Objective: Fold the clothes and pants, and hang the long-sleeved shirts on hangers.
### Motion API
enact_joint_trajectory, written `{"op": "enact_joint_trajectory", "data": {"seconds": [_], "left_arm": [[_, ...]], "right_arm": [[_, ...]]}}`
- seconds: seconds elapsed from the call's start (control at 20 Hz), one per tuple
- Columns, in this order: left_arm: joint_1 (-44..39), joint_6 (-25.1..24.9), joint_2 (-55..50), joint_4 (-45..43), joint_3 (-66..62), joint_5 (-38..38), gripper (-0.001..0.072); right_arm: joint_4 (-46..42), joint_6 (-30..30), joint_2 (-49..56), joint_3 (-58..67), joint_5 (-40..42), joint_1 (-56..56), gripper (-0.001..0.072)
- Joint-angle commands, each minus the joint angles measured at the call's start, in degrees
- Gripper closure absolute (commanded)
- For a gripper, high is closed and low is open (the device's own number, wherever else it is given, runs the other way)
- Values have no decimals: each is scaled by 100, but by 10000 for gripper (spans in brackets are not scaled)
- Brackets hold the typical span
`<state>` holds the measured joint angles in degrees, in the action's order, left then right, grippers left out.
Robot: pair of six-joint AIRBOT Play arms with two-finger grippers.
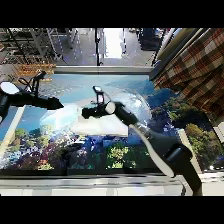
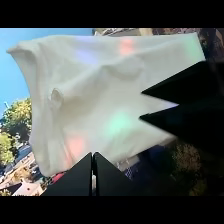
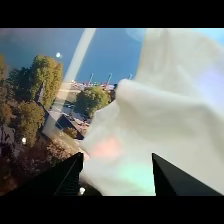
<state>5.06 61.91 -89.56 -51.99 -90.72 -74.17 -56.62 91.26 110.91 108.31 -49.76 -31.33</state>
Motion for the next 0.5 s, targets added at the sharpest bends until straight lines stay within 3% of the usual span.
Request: {"op": "enact_joint_trajectory", "data": {"seconds": [0.0,0.2,0.35,0.45], "left_arm": [[-238,-181,-461,17,-11,-22,700],[-717,-393,-1283,9,-11,153,700],[-960,-358,-1742,-28,-13,601,700],[-1034,-315,-1976,-31,-13,627,700]], "right_arm": [[-592,-35,-597,221,-1703,970,199],[-634,-127,-1606,-1143,-2852,2363,187],[68,-667,-1930,-2739,-2708,2946,94],[955,-1311,-1814,-3650,-1919,3209,63]]}}
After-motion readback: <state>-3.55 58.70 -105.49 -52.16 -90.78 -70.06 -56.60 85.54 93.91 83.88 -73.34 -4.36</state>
